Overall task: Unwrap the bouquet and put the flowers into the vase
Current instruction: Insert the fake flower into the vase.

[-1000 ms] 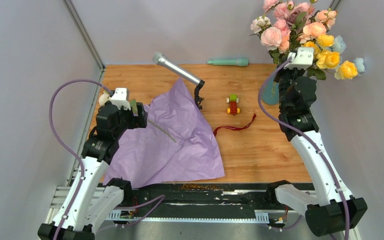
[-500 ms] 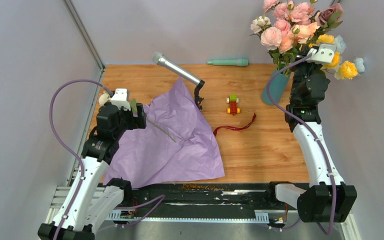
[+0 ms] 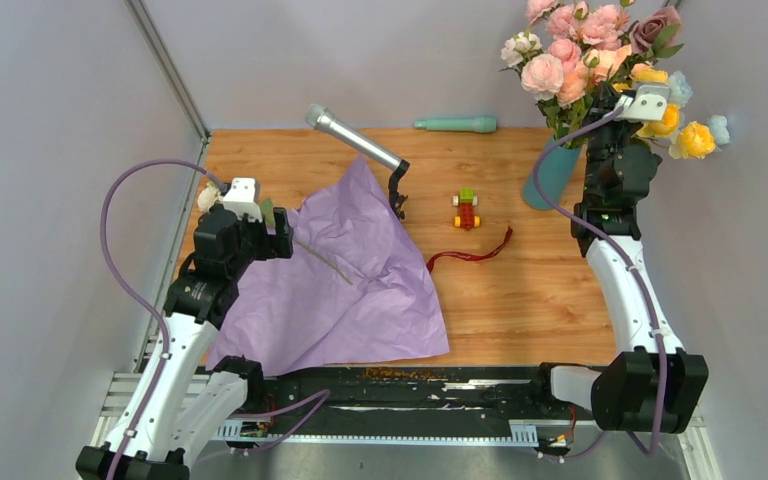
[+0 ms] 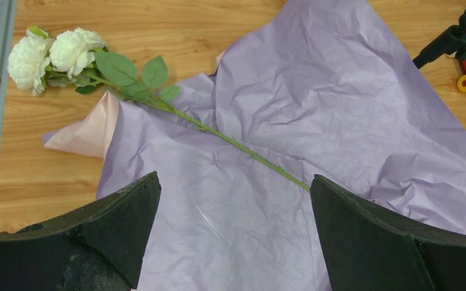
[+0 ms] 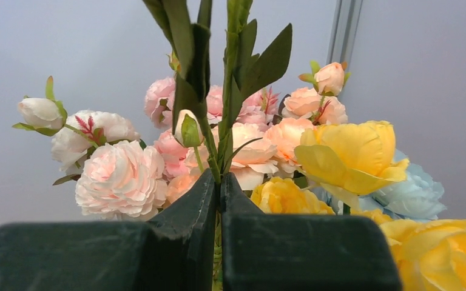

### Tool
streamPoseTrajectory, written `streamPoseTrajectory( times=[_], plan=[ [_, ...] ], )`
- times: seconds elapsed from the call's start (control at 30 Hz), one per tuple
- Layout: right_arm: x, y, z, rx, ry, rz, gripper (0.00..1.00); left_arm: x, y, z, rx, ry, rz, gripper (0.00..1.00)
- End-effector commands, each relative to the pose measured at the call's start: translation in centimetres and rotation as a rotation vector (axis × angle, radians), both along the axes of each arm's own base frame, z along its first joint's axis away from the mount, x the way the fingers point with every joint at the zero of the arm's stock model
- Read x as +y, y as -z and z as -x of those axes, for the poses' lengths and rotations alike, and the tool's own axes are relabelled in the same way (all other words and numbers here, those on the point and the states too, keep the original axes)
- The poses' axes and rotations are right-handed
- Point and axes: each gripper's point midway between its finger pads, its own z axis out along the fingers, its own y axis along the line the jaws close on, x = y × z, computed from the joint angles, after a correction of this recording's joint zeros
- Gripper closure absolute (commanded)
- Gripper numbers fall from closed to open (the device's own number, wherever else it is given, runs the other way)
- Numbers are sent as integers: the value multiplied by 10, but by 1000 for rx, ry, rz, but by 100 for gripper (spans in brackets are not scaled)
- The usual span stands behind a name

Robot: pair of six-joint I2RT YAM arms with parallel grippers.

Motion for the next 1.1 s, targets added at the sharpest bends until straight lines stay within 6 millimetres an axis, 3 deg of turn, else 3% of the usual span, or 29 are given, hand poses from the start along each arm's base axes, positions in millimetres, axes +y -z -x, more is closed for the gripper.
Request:
streamPoseTrajectory(
  times=[0.0, 0.53, 1.07],
  plan=[
    [5, -15, 4, -74, -51, -2, 100, -1, -3, -2, -18, 16, -6, 0],
    [-10, 17, -18, -16, -71, -27, 100, -2, -1, -3, -12, 23, -6, 0],
    [-10, 65, -48, 120, -102, -2, 100, -4, 2, -4, 2, 30, -4, 0]
  ],
)
